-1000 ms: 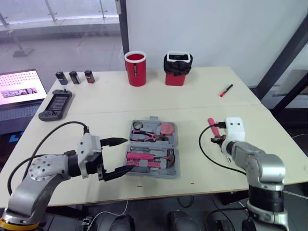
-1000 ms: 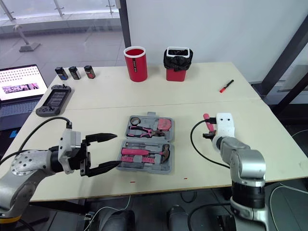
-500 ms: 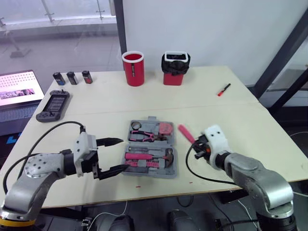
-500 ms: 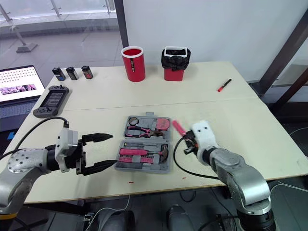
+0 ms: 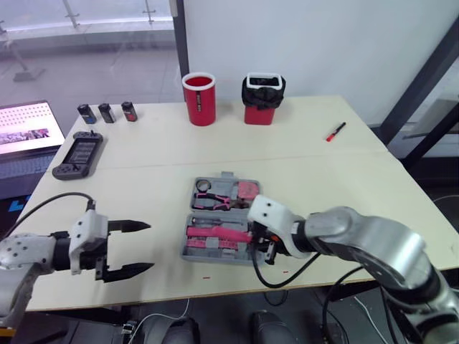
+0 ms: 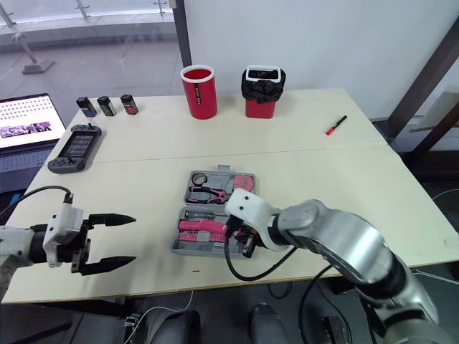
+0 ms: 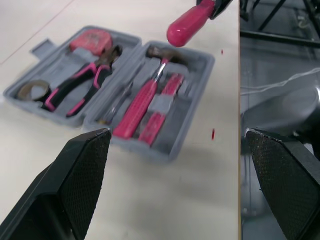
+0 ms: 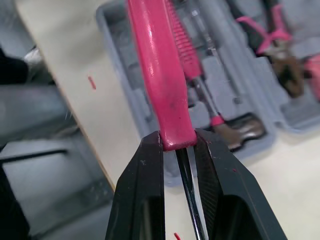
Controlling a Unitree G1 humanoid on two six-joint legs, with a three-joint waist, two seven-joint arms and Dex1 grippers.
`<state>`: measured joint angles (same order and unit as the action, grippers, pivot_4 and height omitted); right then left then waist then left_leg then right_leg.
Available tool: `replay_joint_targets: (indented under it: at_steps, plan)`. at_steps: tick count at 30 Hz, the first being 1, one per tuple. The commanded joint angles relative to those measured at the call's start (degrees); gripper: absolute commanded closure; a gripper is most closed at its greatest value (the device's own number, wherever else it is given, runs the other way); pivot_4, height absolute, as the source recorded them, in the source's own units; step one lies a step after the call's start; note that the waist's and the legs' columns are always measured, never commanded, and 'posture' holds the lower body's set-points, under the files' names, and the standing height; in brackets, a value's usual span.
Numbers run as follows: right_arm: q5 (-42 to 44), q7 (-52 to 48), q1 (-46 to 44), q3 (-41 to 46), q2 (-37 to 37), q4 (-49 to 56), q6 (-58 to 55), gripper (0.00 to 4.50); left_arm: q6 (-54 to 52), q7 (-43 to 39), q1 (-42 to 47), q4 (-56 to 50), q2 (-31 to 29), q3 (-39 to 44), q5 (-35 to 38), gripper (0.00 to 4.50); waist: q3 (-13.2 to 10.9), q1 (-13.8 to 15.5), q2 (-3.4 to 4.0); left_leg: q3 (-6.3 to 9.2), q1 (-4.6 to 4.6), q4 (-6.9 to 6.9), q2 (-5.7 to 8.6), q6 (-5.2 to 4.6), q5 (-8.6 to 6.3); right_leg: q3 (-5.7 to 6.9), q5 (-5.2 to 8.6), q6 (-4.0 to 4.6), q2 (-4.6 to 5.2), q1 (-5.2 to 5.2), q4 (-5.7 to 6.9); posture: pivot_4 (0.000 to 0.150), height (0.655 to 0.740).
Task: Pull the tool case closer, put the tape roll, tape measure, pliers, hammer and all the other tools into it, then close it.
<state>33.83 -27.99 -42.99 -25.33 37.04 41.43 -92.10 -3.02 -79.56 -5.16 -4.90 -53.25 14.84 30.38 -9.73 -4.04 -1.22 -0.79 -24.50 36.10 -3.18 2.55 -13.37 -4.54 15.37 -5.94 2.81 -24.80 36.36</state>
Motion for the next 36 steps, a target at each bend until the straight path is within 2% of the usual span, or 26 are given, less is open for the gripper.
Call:
replay_joint_targets:
  at_steps: [1, 7, 13, 20, 36]
  plan:
    - [1.10, 0.12, -5.81, -5.38, -1.85, -4.73, -0.40, 4.15, 3.39, -3.34, 0.37, 1.97, -1.36, 2.00, -0.49, 0.00, 0.00, -0.03, 0.00, -0.06, 0.00, -0.01, -0.02, 0.00, 0.00, -0.01, 0.00, 0.00, 0.00, -0.02, 0.00, 0.150, 0.7387]
    - [2.88, 3.71, -13.25, -9.22, -9.53, -16.23, -0.40, 4.15, 7.75, -5.46, 1.65, 5.49, -0.85, 1.65, -1.22, 0.00, 0.00, 0.01, -0.01, -0.11, -0.02, -0.04, -0.11, 0.00, 0.00, 0.01, -0.01, -0.03, -0.08, -0.05, 0.03, 0.150, 0.7387]
    - [4.77, 7.45, -16.32, -13.15, -13.19, -20.33, -0.40, 4.15, 8.91, -5.62, 1.47, 5.99, -0.30, 1.18, -1.41, 0.00, 0.01, -0.01, -0.02, -0.12, -0.01, 0.03, -0.16, 0.00, 0.00, 0.01, -0.02, -0.03, -0.11, -0.05, 0.16, 0.150, 0.7387]
    - [6.75, 12.11, -15.93, -15.24, -17.46, -23.81, -0.40, 4.15, 8.80, -4.90, 2.01, 5.76, 0.41, 0.53, -1.41, 0.00, 0.03, -0.04, -0.05, -0.14, 0.02, 0.09, -0.23, -0.01, 0.00, 0.01, -0.03, -0.07, -0.24, -0.35, 0.85, 0.150, 0.7387]
    - [4.22, 15.58, -15.52, -17.51, -24.44, -32.12, -0.40, 4.15, 7.98, -4.12, 1.02, 4.25, 0.65, 0.77, -1.13, 0.00, 0.03, -0.11, -0.06, -0.14, 0.04, 0.14, -0.35, -0.02, 0.02, 0.01, -0.07, -0.10, -0.38, -0.36, 0.93, 0.150, 0.7387]
